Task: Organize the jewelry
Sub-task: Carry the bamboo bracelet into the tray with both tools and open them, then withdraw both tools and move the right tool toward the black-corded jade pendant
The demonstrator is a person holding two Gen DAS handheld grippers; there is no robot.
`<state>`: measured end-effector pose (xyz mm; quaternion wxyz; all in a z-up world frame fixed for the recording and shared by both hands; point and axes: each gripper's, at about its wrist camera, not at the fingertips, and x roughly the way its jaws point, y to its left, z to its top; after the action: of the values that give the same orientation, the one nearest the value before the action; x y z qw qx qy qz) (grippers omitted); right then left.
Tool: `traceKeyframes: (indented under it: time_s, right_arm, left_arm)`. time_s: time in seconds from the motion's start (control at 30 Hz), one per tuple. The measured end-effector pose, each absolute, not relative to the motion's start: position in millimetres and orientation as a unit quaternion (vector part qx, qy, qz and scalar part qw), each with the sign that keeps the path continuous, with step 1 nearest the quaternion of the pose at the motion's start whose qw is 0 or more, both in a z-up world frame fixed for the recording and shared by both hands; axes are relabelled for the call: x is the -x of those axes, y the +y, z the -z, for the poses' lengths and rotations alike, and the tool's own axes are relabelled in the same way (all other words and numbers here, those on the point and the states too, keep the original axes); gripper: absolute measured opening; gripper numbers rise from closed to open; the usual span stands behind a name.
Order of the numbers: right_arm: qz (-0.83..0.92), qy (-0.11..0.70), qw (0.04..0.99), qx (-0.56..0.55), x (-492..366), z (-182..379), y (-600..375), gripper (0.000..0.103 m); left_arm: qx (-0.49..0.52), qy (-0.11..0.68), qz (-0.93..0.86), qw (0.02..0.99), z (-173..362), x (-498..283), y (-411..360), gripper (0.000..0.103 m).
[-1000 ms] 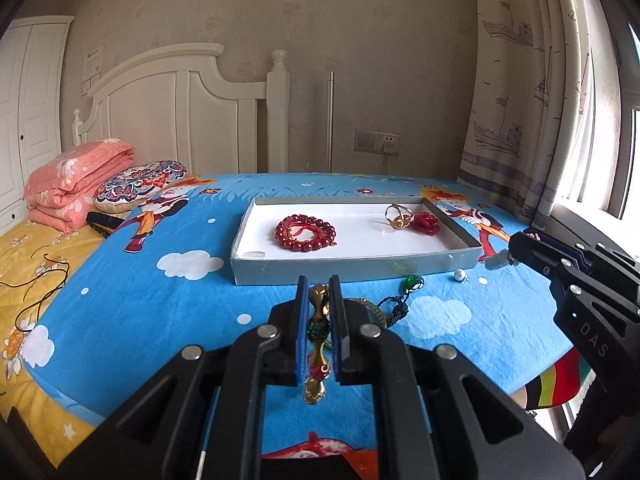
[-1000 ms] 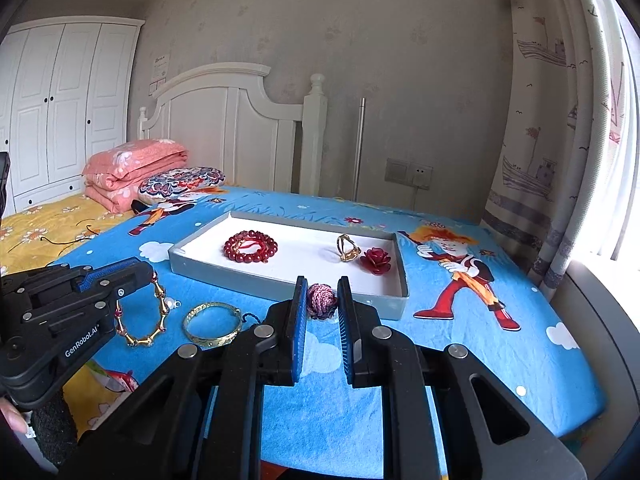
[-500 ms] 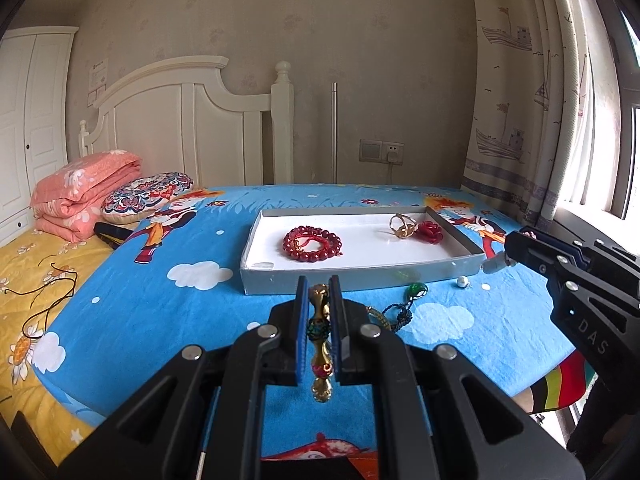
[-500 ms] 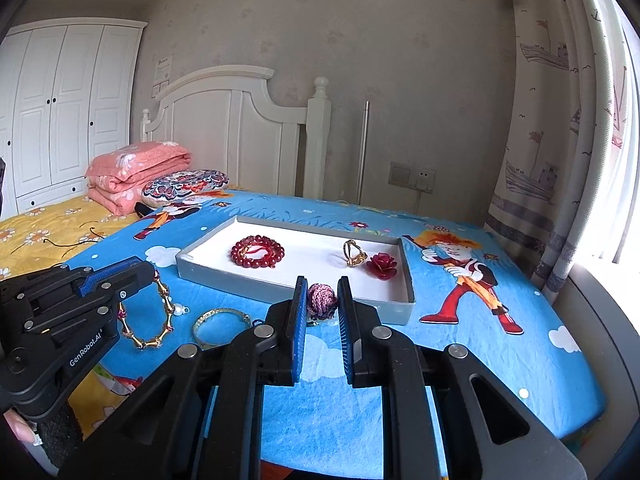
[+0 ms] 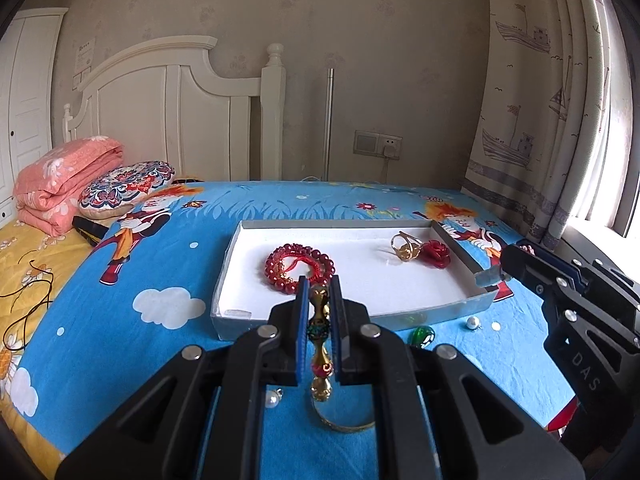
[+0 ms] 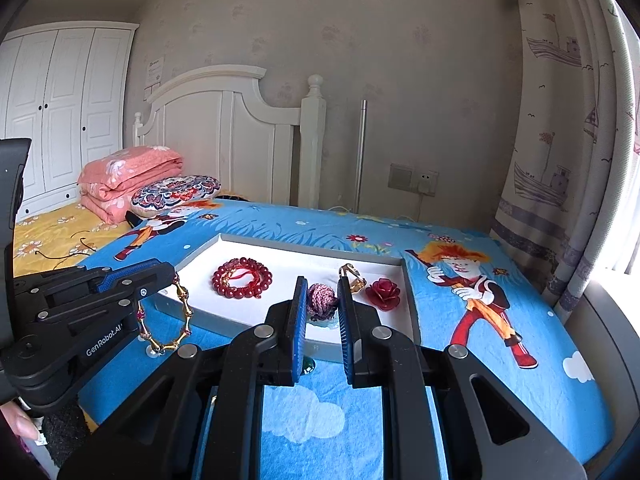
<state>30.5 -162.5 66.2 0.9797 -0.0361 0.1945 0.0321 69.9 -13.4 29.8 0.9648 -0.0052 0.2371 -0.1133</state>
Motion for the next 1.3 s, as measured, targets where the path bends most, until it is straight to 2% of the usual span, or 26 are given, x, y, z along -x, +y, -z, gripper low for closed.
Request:
traceKeyframes:
  time_s: [0.53,0.73,0.93,1.07,1.13,1.17,1.2,1.3]
  right_arm:
    - [-0.025,0.255,0.966,0.020,-152,-69,-173,0.015]
    - [-0.018,0.275,0.961,0.009,-173,-65,-176,0.015]
    - [-0.018,0.316,0.949,-0.008,-184,-44,-177,0.017]
    - [-0.014,0.323,0.946,0.004,-181,-37,-175,0.018]
    - [-0.014,0.324,0.946,0.009,-179,-37,-175,0.022]
    - [-0.013,0.323,0.946,0.008,-179,-38,-176,0.025]
    - [-0.013,0.321,0.947,0.006,-178,-39,-177,0.029]
    - [-0.011,0.318,0.948,0.006,-177,-41,-179,0.029]
  left_arm:
    - [-0.009,0.314,0.107,0.943,-43,-198,-43,0.009]
    - [-0.005,0.321,0.105,0.941,-55,-223,-45,0.009]
    - [0.000,0.350,0.102,0.931,-37,-235,-49,0.010]
    - [-0.004,0.350,0.099,0.931,-30,-233,-50,0.018]
    - [-0.010,0.345,0.093,0.934,-29,-230,-50,0.026]
    - [-0.010,0.343,0.092,0.935,-29,-229,-49,0.036]
    - [-0.008,0.341,0.090,0.936,-29,-227,-48,0.039]
    - [-0.004,0.339,0.082,0.937,-29,-225,-42,0.045]
